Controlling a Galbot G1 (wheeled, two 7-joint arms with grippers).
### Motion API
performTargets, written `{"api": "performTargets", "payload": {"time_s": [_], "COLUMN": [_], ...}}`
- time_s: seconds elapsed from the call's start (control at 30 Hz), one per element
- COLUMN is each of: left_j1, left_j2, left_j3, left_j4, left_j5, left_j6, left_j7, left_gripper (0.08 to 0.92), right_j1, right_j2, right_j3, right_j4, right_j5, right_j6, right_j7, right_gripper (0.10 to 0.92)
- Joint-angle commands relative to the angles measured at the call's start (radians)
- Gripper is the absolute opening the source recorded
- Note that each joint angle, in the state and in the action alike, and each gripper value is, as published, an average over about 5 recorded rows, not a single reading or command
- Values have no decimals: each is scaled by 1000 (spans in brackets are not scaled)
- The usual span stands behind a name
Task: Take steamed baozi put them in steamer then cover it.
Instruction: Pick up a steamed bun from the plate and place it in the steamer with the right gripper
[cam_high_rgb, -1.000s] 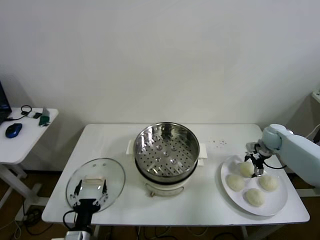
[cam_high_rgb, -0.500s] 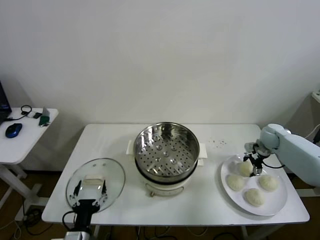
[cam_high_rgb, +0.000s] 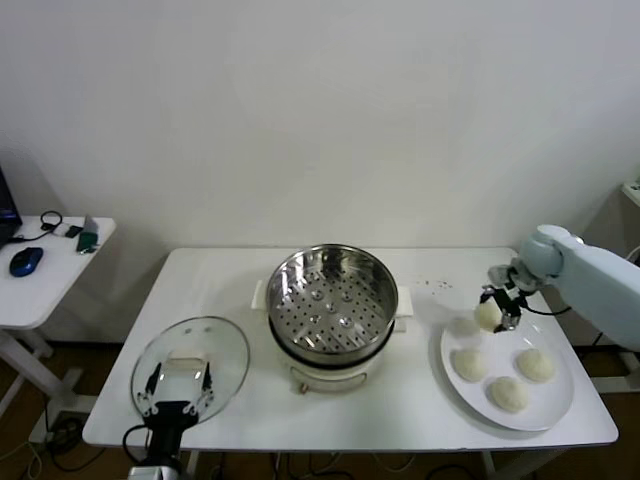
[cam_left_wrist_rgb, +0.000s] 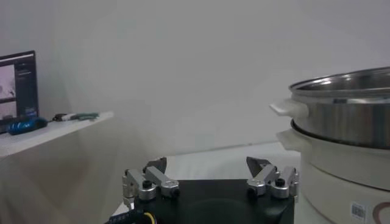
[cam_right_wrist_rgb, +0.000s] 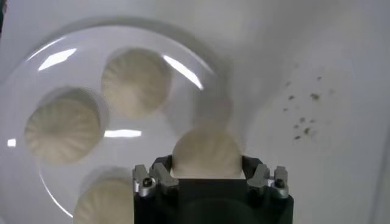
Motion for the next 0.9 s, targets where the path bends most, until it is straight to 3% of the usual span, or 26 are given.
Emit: {"api": "performTargets", "payload": {"time_s": [0.03,0.3,0.63,0.9], "left_j1": [1,3,6,17], "left_j2": [-1,0,4,11], "left_j3": [1,2,2,1], "left_j4": [-1,-3,-2,-4], "left_j5": [0,-1,-3,-3], "left_j6": [0,-1,-1,-4], "left_j7": [0,0,1,1], "left_gripper": [823,823,823,823], "right_j1": [397,545,487,334], "right_j2": [91,260,469,589], "right_j3": [-289,-352,-290,-230], "right_j4": [106,195,251,213], "right_j5": [134,86,-208,-373], "right_j6": [80,214,414,474], "right_j7": [-7,-5,24,43], "right_gripper": [729,729,729,734]}}
